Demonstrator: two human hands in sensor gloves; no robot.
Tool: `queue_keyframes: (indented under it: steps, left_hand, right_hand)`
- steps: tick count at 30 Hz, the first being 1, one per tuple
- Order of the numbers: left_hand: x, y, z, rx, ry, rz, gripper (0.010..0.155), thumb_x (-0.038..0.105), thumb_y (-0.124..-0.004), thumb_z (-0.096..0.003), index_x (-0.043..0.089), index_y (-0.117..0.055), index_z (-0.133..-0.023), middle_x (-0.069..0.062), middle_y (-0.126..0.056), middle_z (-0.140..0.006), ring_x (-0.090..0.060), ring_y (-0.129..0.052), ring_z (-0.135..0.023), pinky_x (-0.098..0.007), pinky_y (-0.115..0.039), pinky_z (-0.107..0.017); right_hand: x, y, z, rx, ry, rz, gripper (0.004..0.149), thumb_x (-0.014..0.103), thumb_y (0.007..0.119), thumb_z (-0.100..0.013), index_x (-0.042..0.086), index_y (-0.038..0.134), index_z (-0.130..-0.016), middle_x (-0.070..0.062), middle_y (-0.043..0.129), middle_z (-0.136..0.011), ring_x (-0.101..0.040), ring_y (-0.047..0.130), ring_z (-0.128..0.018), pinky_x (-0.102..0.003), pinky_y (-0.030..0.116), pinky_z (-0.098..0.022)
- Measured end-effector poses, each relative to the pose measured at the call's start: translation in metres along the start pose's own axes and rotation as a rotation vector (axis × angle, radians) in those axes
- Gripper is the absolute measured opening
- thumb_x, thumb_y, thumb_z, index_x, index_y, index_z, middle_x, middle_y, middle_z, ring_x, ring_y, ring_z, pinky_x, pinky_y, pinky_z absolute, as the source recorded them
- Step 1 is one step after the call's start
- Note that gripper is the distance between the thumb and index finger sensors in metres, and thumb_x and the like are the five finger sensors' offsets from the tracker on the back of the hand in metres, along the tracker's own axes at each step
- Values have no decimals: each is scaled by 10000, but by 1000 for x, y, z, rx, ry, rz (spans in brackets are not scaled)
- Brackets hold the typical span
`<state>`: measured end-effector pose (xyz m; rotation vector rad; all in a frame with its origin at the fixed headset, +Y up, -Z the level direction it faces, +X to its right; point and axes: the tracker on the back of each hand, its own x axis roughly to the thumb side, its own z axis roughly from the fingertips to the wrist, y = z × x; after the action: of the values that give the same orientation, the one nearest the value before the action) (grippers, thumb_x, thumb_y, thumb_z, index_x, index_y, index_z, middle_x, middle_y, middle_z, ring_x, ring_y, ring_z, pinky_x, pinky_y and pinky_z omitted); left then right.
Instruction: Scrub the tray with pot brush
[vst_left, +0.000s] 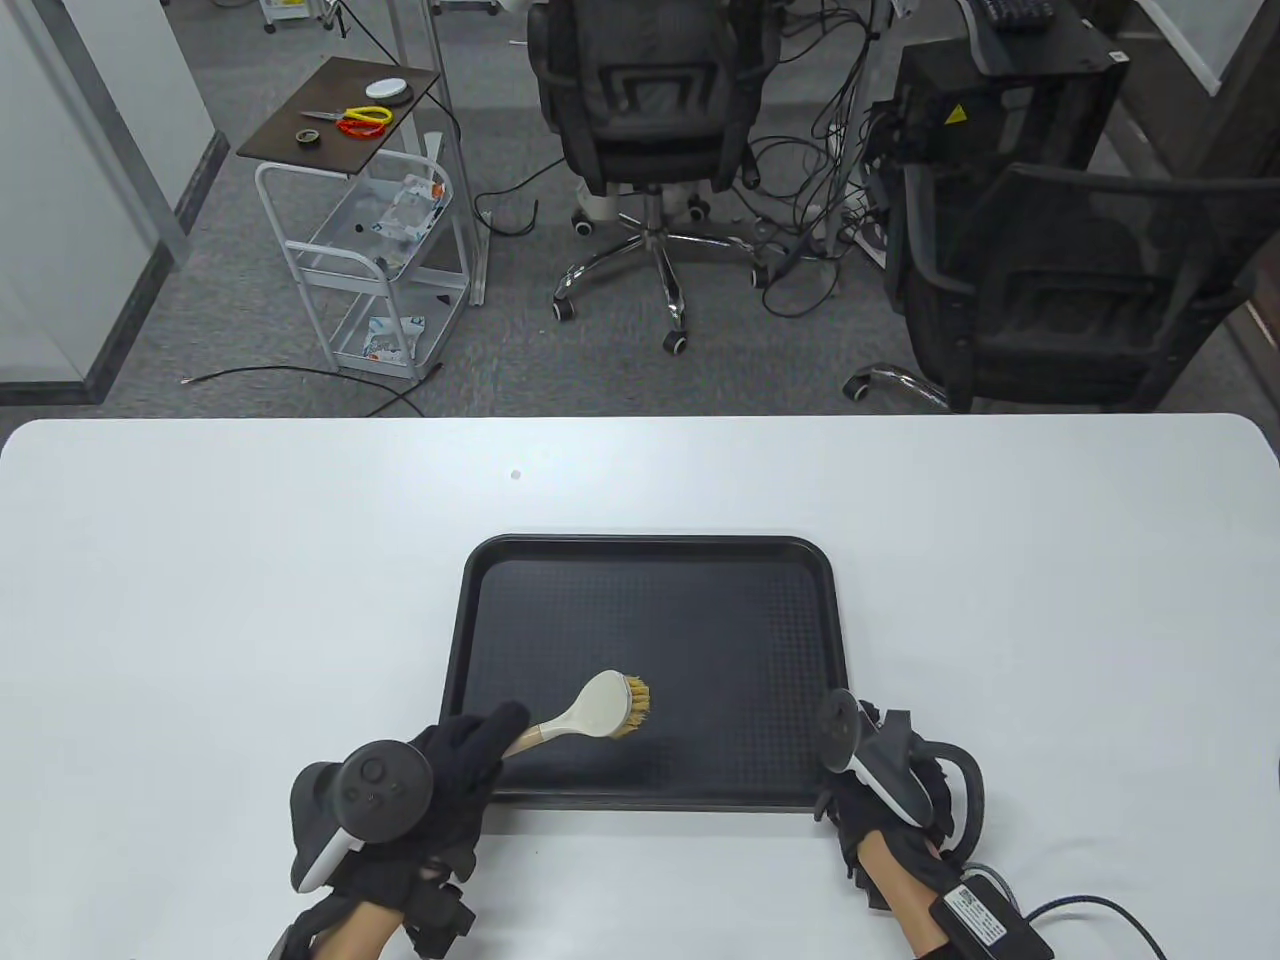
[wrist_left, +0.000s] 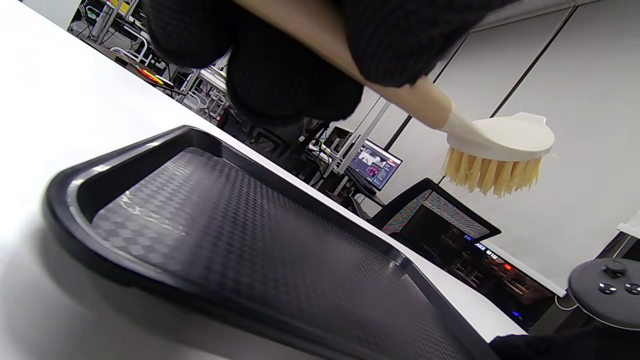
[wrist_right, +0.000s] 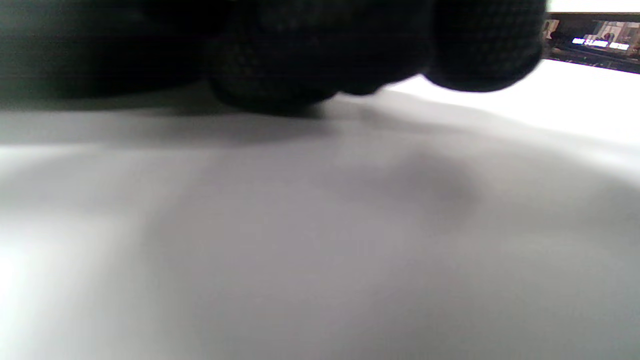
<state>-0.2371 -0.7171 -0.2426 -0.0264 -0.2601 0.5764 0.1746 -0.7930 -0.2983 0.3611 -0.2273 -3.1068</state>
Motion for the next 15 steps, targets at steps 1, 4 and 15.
queue_keyframes:
  steps: [1,4,15]
  left_hand:
    - [0,-1,-1,-11,4,-1,560,341,-748,-458,420,-694,-1010,5,-775,-964,-232,-890,-753,-480,-665,-662]
    - [-1,-2,-1,-20,6,-4,561,341,-748,-459,419,-692,-1012,6,-773,-965,-232,-888,-755,-479,-663,-664]
    - [-4,0,-2,-23,35,15,560,337,-750,-460,417,-694,-1011,2,-772,-966,-237,-885,-757,-482,-658,-666]
  right_hand:
    - [1,-2,-5,16,12,2,620,413,803,-456,47,696,-945,-41,971,-476,-137,980,-238,-438,879,-365]
    - [5,-5,-18,53,37,-10,608,401,813,-451,45,717,-934,-56,977,-482,-148,984,-241,-444,876,-369]
    - [22,-13,-67,66,149,-3,587,385,806,-446,71,730,-936,-72,993,-468,-155,980,-245,-448,868,-381]
